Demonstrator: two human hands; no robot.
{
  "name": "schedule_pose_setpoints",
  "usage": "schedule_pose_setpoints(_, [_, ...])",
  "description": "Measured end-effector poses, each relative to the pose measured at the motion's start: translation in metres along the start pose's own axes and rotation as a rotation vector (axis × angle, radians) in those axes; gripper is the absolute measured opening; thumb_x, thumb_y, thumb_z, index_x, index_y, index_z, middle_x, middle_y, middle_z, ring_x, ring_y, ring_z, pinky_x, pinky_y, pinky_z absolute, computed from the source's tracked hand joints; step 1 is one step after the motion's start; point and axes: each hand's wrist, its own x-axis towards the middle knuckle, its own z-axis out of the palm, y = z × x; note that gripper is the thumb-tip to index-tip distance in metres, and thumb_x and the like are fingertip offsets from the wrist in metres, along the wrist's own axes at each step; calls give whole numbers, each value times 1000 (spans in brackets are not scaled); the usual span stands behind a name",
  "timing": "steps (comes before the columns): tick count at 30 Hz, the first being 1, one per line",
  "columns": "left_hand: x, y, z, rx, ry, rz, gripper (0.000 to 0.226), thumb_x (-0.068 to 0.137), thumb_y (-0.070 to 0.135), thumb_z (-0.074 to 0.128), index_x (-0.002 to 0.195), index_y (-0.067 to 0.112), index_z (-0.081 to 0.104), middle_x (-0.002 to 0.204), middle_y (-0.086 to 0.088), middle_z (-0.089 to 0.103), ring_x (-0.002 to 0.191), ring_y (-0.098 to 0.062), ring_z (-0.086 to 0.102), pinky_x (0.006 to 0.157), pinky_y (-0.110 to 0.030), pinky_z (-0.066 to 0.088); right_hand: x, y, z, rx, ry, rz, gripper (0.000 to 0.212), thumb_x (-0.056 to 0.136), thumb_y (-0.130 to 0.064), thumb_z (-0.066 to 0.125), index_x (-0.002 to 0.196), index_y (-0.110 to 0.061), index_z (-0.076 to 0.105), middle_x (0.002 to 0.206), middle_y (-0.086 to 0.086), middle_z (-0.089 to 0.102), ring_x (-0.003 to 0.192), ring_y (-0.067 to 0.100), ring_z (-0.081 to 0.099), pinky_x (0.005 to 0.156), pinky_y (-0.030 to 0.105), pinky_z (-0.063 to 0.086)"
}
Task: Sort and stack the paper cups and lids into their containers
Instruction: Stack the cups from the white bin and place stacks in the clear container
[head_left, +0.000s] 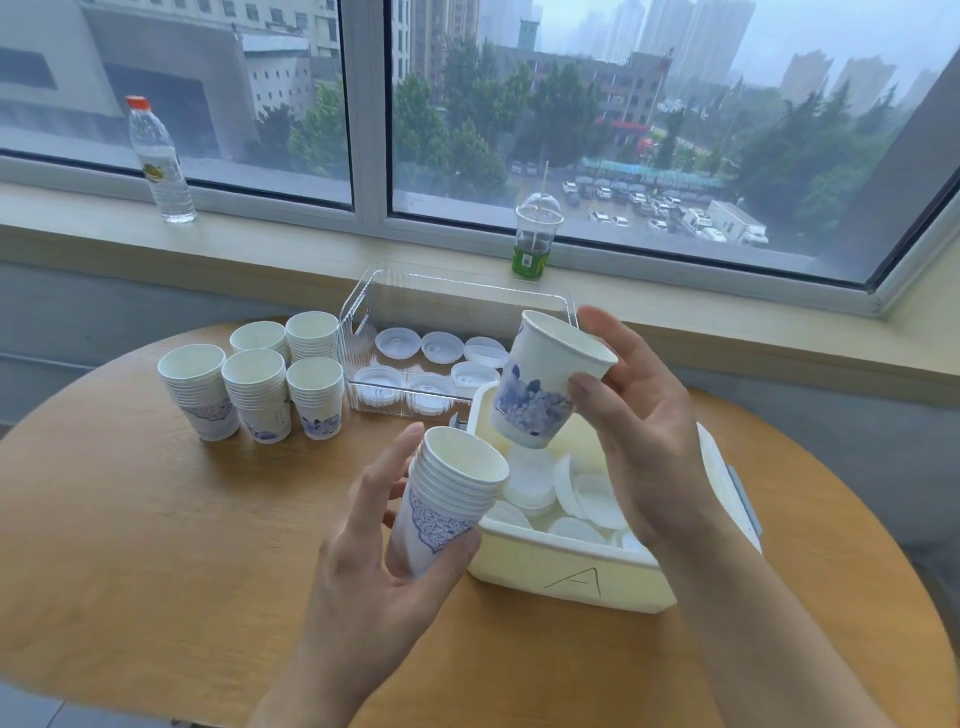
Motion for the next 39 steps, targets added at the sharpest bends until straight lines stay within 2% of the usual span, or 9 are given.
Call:
schedule_pose_setpoints(3, [-4, 6, 1, 0, -14, 15, 84, 78, 55, 79, 152, 55, 39, 133, 22, 64, 117, -13, 63, 89, -8, 45, -9, -4, 14, -1, -49, 6, 68, 79, -29, 79, 143, -19, 59, 129, 8, 70, 119, 21, 65, 94, 30, 54])
schedule_pose_setpoints(7, [-8, 11, -2, 20, -41, 36, 84, 79, 54, 78, 154, 51, 39, 136, 17, 65, 117, -13, 64, 91, -13, 47, -26, -3, 28, -62, -99, 46, 73, 77, -26, 82, 145, -15, 57, 129, 0, 72, 117, 12, 67, 89, 24, 56])
schedule_pose_setpoints(11, [-9, 15, -5, 22, -47, 46, 84, 81, 51, 78, 155, 47, 39, 137, 18, 64, 115, -10, 64, 89, -8, 45, -37, 1, 32, -113, -124, 64, 65, 81, -17, 79, 142, -18, 60, 129, -4, 73, 115, 8, 69, 89, 23, 55])
schedule_pose_setpoints(17, [-13, 13, -11, 21, -26, 49, 84, 81, 50, 78, 155, 44, 41, 138, 17, 63, 115, -12, 64, 87, -9, 46, -44, 11, 39, -217, -141, 68, 70, 78, -37, 81, 143, -27, 60, 137, -4, 68, 127, 22, 62, 109, 52, 50])
schedule_pose_setpoints(21, [-14, 8, -15, 14, -12, 24, 84, 80, 54, 77, 155, 49, 39, 138, 15, 63, 118, -17, 62, 91, -14, 47, -48, 18, 47, -247, -159, 113, 69, 78, -39, 81, 142, -29, 60, 136, -9, 69, 126, 19, 63, 111, 55, 47])
schedule_pose_setpoints(26, [-14, 4, -24, -4, 2, 3, 82, 81, 53, 77, 154, 50, 39, 137, 19, 63, 118, -12, 62, 89, -7, 44, -49, 26, 58, -262, -185, 172, 66, 80, -38, 81, 142, -29, 61, 137, -7, 68, 128, 20, 62, 110, 61, 46])
schedule_pose_setpoints(30, [-12, -2, -34, -2, 22, 1, 81, 84, 51, 78, 154, 48, 39, 139, 20, 61, 120, -8, 62, 92, -7, 43, -47, 32, 71, -281, -217, 167, 61, 84, -39, 79, 142, -30, 62, 140, -8, 65, 133, 20, 60, 112, 56, 47])
schedule_pose_setpoints(33, [-10, -9, -44, -7, 34, -2, 82, 87, 40, 80, 157, 44, 39, 147, 20, 57, 130, -8, 59, 97, -7, 42, -43, 39, 84, -277, -237, 173, 60, 83, -40, 79, 140, -30, 64, 139, -8, 65, 132, 18, 61, 111, 51, 49])
schedule_pose_setpoints(39, [-7, -25, -67, -27, 88, -48, 81, 90, 40, 79, 158, 50, 35, 149, 23, 54, 134, -4, 55, 98, -5, 40, -31, 56, 112, -319, -326, 198, 71, 82, -43, 80, 147, -26, 56, 143, -8, 62, 132, 16, 61, 109, 43, 51])
